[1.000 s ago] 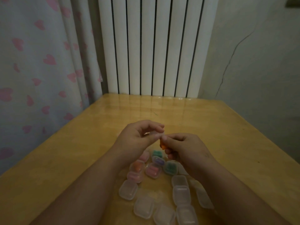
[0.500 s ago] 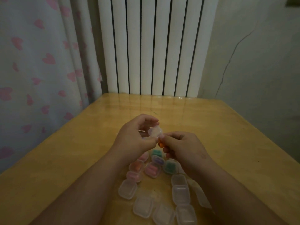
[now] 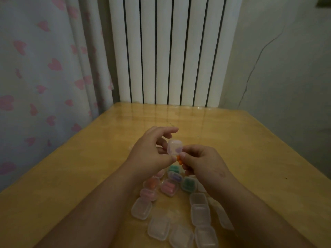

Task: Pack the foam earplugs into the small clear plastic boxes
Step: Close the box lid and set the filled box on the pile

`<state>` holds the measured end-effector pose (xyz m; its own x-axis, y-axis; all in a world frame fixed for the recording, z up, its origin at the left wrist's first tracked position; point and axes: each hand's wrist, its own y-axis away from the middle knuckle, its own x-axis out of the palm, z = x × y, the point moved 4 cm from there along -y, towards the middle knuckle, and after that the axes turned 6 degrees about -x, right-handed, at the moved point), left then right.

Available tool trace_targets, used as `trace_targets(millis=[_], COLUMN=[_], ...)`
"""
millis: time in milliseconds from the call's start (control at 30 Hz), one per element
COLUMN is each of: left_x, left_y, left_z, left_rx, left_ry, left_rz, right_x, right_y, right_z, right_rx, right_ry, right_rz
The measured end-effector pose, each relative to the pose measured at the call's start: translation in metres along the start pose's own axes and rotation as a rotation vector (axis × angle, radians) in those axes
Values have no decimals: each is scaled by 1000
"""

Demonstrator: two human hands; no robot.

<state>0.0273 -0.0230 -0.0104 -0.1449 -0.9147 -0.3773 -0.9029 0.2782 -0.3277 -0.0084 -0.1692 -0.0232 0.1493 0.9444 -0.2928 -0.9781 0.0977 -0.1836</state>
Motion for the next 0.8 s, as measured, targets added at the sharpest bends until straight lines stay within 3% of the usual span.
trace_targets(millis=[133,333,500,633,800], left_x=[-2,-1,1,1,3], left_y=[-4,-4,-5,-5,-4], left_z=[9,10,10,9,11], left_rx=[-103,-145,-77,1,-15], left_ry=[175,233,155,1,32], left_rz=[20,63,2,-24,-22], right_x=[-2,-7,-2,-2,0], right_y=[-2,-4,-4,-4,-4], right_z=[0,-4,-6,-7,-10], right_rx=[-26,-37,57,58,76], right_ry=[38,51,-167,-181,-167], right_rz=[-31,-97,5,21,22])
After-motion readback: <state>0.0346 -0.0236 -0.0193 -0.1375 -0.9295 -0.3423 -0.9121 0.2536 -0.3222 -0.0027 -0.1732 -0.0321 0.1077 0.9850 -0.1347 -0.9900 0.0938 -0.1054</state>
